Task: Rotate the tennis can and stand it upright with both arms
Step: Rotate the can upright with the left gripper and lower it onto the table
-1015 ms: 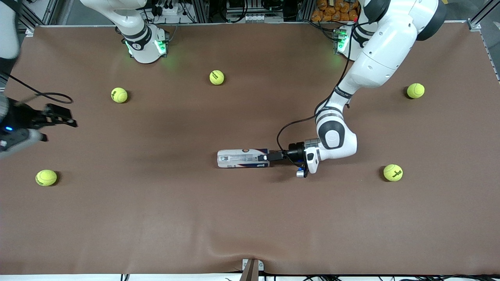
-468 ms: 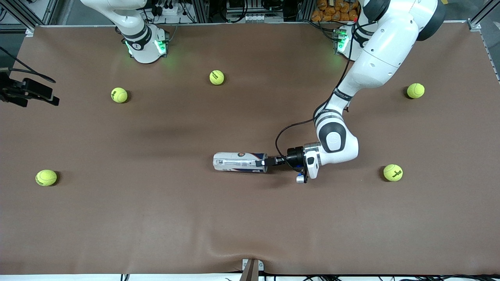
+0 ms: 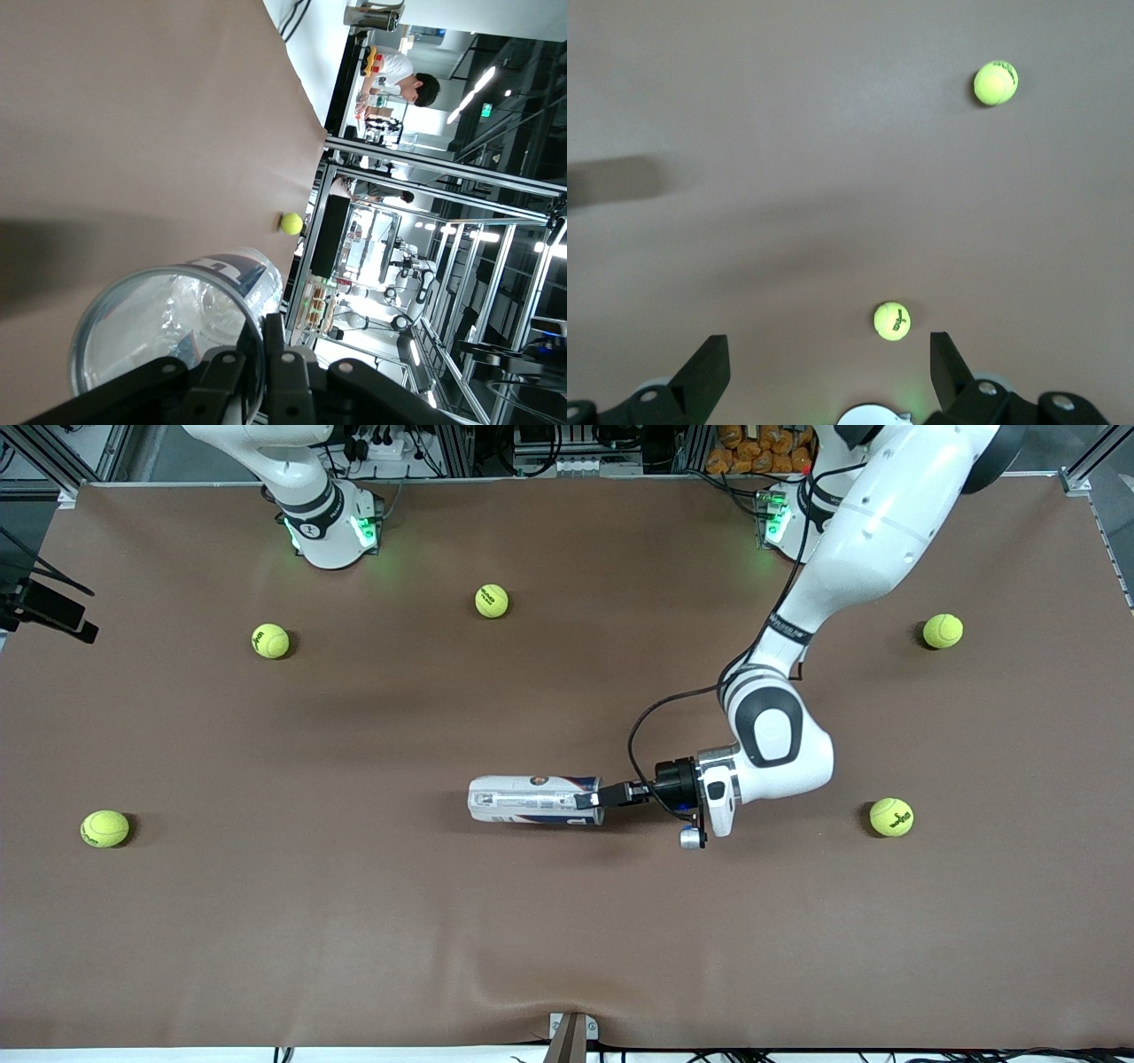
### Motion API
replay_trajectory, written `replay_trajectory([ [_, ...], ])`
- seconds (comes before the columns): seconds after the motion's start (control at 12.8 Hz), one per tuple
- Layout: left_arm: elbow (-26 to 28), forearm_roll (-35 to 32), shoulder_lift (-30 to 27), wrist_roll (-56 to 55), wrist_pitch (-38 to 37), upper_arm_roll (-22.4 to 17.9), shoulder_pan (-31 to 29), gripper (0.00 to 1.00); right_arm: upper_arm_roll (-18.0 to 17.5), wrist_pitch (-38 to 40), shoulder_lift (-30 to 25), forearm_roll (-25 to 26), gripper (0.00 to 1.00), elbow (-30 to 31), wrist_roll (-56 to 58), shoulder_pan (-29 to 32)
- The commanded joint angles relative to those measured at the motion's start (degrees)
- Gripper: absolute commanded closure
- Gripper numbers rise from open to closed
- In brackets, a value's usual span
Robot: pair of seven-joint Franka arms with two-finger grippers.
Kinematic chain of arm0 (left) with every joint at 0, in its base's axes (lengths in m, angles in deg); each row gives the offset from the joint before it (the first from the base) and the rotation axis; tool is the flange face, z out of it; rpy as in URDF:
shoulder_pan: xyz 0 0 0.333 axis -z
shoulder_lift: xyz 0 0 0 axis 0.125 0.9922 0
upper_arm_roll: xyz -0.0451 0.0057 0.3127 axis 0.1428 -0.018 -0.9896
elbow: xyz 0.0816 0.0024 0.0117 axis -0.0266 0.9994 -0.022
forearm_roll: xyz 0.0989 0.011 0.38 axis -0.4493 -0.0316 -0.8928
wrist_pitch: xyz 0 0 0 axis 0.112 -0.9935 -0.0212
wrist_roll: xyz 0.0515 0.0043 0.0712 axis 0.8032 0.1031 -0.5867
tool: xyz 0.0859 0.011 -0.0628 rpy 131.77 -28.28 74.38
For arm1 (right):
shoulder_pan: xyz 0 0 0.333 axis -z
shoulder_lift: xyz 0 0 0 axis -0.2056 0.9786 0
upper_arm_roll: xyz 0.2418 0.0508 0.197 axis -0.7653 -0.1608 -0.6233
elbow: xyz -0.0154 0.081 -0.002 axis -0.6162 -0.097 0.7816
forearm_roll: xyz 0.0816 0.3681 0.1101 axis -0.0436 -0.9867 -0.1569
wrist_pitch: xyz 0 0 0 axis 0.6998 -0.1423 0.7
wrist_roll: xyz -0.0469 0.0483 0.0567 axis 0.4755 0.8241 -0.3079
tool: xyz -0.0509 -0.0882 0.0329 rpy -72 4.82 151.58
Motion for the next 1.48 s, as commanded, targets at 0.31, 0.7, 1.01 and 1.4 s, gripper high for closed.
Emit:
replay_trajectory([
  [0.31, 2.0, -30.5, -13.0, -32.7, -0.1, 0.1, 1.7, 1.0, 1.1, 1.4, -1.5, -2.2, 0.0, 1.3, -1.4, -1.6],
  [0.7, -3.1, -60.4, -16.0, -52.7, -4.0, 0.2, 8.0, 1.0, 0.5, -0.2, -1.3, -1.5, 0.0, 0.5, 5.7, 0.6],
  [1.01, -8.6, -84.8, -14.2, -64.1, -9.0, 0.0, 14.9, 1.0, 0.9, -1.6, -1.6, -1.5, 0.0, 0.5, 8.5, 0.3],
  [1.4, -9.8, -94.4, -9.3, -65.0, -9.0, -0.9, 22.0, 1.0, 0.8, -1.6, -1.6, -1.5, 0.0, 0.5, 8.3, 0.2],
])
